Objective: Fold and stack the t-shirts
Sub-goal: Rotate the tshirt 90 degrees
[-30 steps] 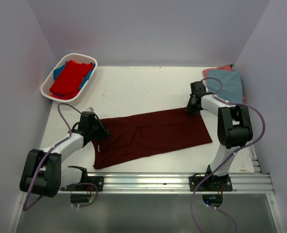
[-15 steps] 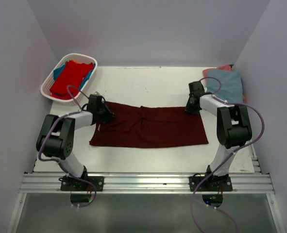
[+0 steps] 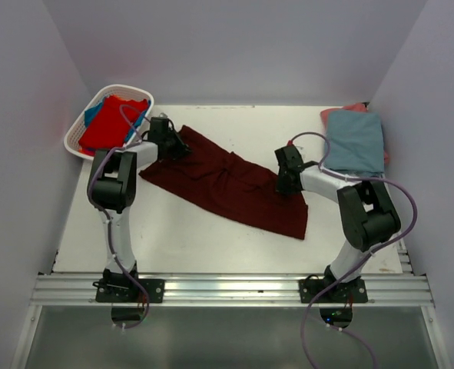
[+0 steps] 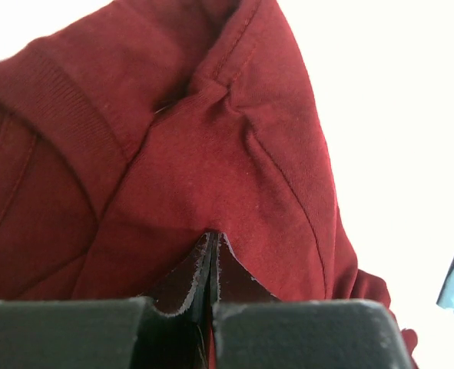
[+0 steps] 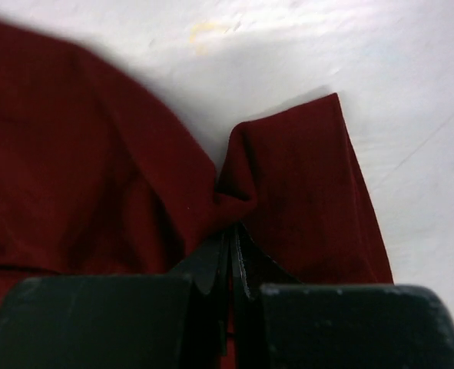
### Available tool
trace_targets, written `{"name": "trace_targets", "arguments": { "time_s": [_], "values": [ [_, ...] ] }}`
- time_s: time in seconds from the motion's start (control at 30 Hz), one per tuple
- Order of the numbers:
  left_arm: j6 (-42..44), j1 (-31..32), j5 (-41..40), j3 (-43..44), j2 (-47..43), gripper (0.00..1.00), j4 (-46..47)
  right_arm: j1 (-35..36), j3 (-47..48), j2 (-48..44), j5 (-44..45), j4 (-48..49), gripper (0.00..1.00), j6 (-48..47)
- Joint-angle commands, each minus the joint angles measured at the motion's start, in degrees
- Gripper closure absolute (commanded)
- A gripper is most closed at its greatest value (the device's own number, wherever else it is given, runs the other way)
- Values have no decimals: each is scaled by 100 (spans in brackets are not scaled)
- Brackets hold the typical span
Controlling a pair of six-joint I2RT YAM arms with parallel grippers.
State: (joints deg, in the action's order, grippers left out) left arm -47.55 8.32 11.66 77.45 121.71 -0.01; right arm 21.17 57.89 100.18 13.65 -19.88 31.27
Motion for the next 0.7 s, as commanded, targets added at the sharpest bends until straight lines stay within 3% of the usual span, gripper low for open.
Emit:
{"name": "trace_targets", "arguments": {
  "time_s": [0.0, 0.27, 0.4, 0.67],
  "values": [
    [421, -67, 388, 507, 449, 100, -183, 431, -698, -24, -460, -728, 100, 336],
    [650, -216, 863, 1666, 1328, 100, -307, 1213, -1482, -543, -600, -851, 100, 924],
    [694, -190, 1574, 2256, 1811, 100, -254, 1679, -1719, -596, -740, -868, 100, 1355],
    [844, -85, 2226, 3179, 2480, 100, -157, 2848, -1939, -553, -1189, -684, 100, 2357]
  ]
}}
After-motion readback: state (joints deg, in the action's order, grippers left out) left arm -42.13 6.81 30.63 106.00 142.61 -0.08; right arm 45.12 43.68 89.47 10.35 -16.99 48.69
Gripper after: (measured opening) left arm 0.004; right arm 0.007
